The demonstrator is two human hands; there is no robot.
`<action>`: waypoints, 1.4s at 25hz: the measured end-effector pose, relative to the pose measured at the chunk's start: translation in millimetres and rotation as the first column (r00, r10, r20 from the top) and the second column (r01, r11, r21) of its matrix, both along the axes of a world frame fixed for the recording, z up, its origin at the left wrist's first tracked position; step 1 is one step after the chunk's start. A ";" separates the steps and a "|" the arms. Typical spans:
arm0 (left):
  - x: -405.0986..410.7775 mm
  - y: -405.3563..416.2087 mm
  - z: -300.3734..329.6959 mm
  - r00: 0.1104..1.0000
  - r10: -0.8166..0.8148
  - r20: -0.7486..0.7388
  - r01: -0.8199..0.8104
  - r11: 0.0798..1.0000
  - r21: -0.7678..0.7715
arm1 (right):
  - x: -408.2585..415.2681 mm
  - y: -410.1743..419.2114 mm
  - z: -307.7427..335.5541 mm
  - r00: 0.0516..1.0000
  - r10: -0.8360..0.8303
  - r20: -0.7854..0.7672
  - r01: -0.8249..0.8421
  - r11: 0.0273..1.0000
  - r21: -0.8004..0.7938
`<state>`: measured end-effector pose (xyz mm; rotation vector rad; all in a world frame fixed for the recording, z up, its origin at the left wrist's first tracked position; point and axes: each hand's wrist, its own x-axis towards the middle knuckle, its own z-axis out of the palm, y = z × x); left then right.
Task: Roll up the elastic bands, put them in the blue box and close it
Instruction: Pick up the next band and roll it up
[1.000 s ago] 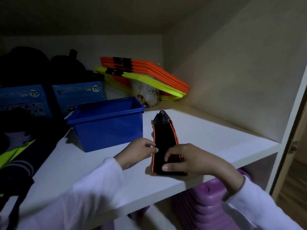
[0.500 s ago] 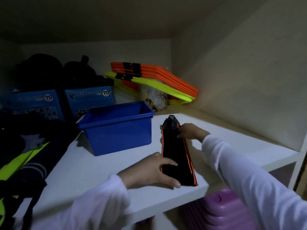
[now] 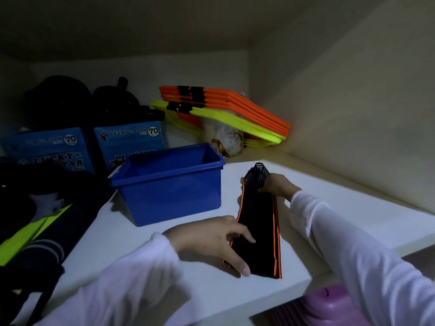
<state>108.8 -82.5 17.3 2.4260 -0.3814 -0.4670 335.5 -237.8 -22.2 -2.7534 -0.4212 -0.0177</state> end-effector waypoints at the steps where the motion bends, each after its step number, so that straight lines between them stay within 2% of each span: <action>1: -0.1 -2.3 2.7 1.000 0.000 -0.030 -0.001 1.000 -0.022 | -1.2 0.8 0.4 1.000 0.006 -0.001 -0.006 1.000 0.013; 2: 0.8 -3.6 4.4 0.999 -0.011 -0.034 0.011 1.000 -0.003 | -4.0 1.7 2.3 1.000 0.007 -0.004 -0.006 0.999 0.033; 4: 5.3 -3.2 4.8 0.998 -0.057 0.023 0.052 0.986 0.161 | -9.2 2.8 5.5 1.000 0.001 -0.003 -0.001 0.994 0.109; 6: 8.6 -2.7 4.1 0.995 -0.088 0.049 0.072 0.963 0.260 | -11.4 1.6 6.0 0.999 -0.028 -0.030 0.034 0.972 0.232; 9: 7.3 -4.3 4.8 0.990 -0.124 0.070 0.097 0.948 0.304 | -12.3 -4.0 3.7 0.988 -0.085 -0.133 0.141 0.850 0.507; 11: 5.1 -4.9 5.6 0.981 -0.165 0.104 0.121 0.932 0.342 | -12.8 -7.6 4.6 0.980 -0.083 -0.181 0.176 0.790 0.587; 14: 2.9 -4.5 11.0 0.958 -0.206 0.201 0.137 0.940 0.314 | -6.4 -13.8 8.8 0.980 -0.041 -0.196 0.166 0.713 0.681; 19: 7.7 6.2 24.3 0.872 -0.133 0.472 0.077 0.988 0.135 | 8.2 -22.6 13.7 0.997 0.042 -0.067 0.035 0.527 0.849; 21: 8.2 6.4 19.3 0.868 -0.149 0.474 0.082 0.984 0.159 | 14.3 -26.3 7.6 0.999 0.019 -0.041 0.023 0.562 0.827; 26: 6.1 -0.4 -7.2 0.881 -0.234 0.411 0.113 0.948 0.298 | 21.6 -25.8 -14.2 0.997 -0.075 -0.019 0.070 0.770 0.634; 30: 8.2 -2.5 -6.7 0.920 -0.211 0.331 0.115 0.951 0.288 | 18.9 -23.1 -8.1 0.991 -0.109 0.072 0.083 0.950 0.301; 33: 6.2 -0.7 -4.4 0.952 -0.188 0.243 0.124 0.959 0.255 | 6.0 -20.2 -3.9 0.977 -0.085 0.195 0.067 0.993 0.095; 35: 3.6 1.3 -4.5 0.959 -0.192 0.210 0.132 0.953 0.272 | -9.9 -16.0 2.6 0.974 -0.042 0.222 0.026 0.997 0.075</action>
